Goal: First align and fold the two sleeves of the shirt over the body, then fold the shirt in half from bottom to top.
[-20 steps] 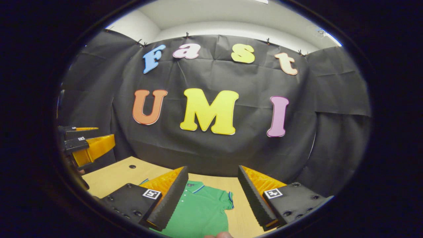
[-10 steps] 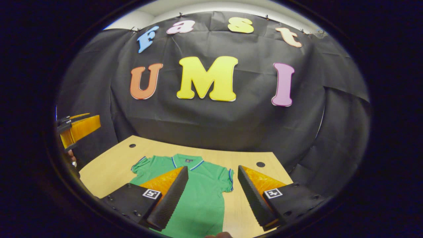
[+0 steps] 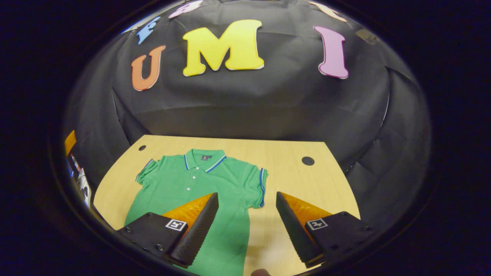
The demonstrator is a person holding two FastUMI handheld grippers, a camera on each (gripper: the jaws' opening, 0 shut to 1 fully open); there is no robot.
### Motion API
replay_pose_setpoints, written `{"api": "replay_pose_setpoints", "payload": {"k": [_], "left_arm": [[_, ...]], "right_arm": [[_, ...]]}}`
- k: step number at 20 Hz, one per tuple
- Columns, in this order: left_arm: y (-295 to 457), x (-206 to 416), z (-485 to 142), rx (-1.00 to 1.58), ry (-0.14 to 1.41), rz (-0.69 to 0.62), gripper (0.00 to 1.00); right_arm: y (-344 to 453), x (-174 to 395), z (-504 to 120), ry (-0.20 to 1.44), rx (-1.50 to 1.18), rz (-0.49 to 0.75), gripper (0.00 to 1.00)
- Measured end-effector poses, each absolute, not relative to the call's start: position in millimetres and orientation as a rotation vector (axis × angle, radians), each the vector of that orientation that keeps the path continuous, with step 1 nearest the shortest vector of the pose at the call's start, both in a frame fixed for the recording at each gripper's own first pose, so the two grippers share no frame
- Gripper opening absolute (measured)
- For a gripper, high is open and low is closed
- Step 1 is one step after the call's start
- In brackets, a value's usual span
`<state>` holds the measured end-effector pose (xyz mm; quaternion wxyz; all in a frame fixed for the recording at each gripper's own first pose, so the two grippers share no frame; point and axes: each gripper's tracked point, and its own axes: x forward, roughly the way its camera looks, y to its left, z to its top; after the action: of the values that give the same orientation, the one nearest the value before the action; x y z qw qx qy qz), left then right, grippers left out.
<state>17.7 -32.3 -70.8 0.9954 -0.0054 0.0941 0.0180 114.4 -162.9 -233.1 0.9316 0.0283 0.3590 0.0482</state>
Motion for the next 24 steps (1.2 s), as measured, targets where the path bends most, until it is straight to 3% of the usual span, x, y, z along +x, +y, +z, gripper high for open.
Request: {"api": "replay_pose_setpoints", "payload": {"k": [7, 13, 16, 18, 22, 24], "left_arm": [[-21, 16, -94, 0.018, 0.260, 0.094, 0.99], [-17, 12, -111, 0.061, 0.314, 0.127, 0.98], [-17, 11, -119, 0.067, 0.337, 0.139, 0.99], [-18, 10, -122, 0.061, 0.352, 0.150, 0.99], [-23, 11, -121, 0.089, 0.356, 0.144, 0.98], [-25, 10, -123, 0.098, 0.364, 0.138, 0.98]], "right_arm": [[-169, 159, -334, 1.005, 0.109, 0.106, 0.97], [-185, 214, -384, 1.072, 0.140, 0.047, 0.97], [-182, 226, -396, 1.091, 0.134, 0.077, 0.94], [-177, 230, -400, 1.098, 0.157, 0.090, 0.76], [-173, 232, -411, 1.106, 0.164, 0.106, 0.60], [-177, 238, -407, 1.109, 0.196, 0.099, 0.14]]}}
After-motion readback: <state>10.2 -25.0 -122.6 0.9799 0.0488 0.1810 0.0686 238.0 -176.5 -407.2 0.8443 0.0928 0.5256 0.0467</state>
